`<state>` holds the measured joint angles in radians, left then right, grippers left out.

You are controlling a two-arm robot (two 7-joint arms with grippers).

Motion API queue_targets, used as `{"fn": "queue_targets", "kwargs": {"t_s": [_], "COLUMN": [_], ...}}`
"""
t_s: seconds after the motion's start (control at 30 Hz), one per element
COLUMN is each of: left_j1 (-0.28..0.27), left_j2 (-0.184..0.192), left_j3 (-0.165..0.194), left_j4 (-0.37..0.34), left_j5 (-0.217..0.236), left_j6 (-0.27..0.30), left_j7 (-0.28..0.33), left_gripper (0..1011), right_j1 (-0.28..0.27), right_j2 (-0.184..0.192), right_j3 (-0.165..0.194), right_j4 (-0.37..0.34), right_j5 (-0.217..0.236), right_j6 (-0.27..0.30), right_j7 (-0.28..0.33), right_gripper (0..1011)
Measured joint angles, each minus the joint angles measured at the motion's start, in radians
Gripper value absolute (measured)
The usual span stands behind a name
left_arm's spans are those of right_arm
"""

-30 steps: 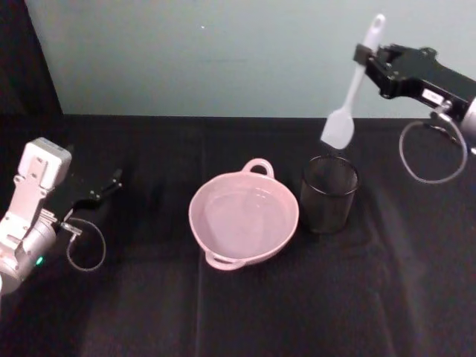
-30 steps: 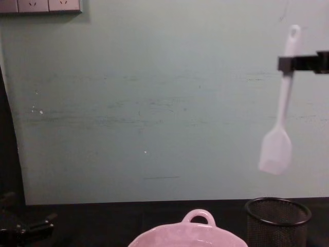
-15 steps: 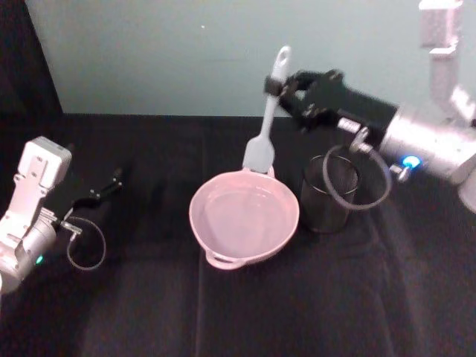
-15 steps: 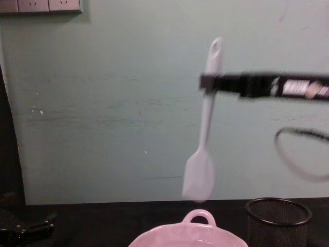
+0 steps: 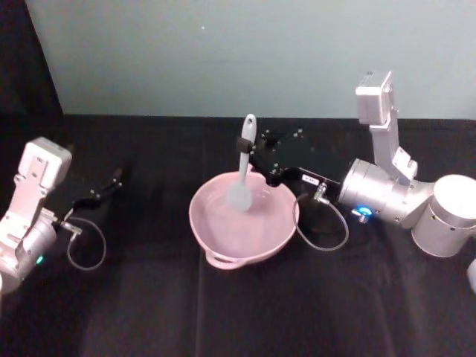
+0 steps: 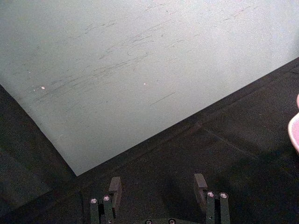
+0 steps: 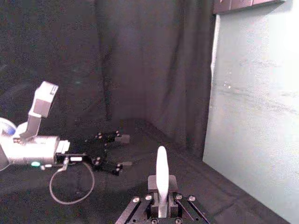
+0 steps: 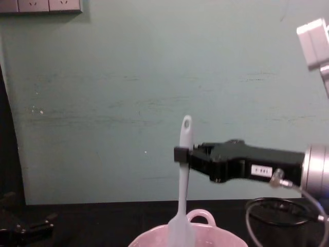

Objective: Use the one hand to pick up the spoon and stir the clear water in the bowl.

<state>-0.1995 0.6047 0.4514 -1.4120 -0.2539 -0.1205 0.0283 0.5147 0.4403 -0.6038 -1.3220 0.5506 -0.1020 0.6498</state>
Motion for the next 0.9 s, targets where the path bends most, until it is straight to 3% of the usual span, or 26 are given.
{"fn": "queue_targets", "kwargs": {"t_s": [0.43,0.73,0.9], "left_j1": [0.000,0.000,0.000], "left_j2": [0.000,0.000,0.000], "left_j3": [0.000,0.000,0.000], "left_j4": [0.000,0.000,0.000], "left_j5": [0.000,0.000,0.000], "left_j6": [0.000,0.000,0.000], "left_j7": [0.000,0.000,0.000], "left_gripper": [1011,1011,1011], "right_j1": [-0.013,0.004,0.001], "right_j2": [-0.066,-0.123,-0.112], "right_j3": [-0.009,0.024,0.045], "right_j4": [0.075,0.156,0.155], "right_j5": [-0.045,-0.141,-0.167], "right_j6": [-0.055,-0.146,-0.153], "right_j7": [0.034,-0.087,-0.116], "right_gripper": [118,118,118]}}
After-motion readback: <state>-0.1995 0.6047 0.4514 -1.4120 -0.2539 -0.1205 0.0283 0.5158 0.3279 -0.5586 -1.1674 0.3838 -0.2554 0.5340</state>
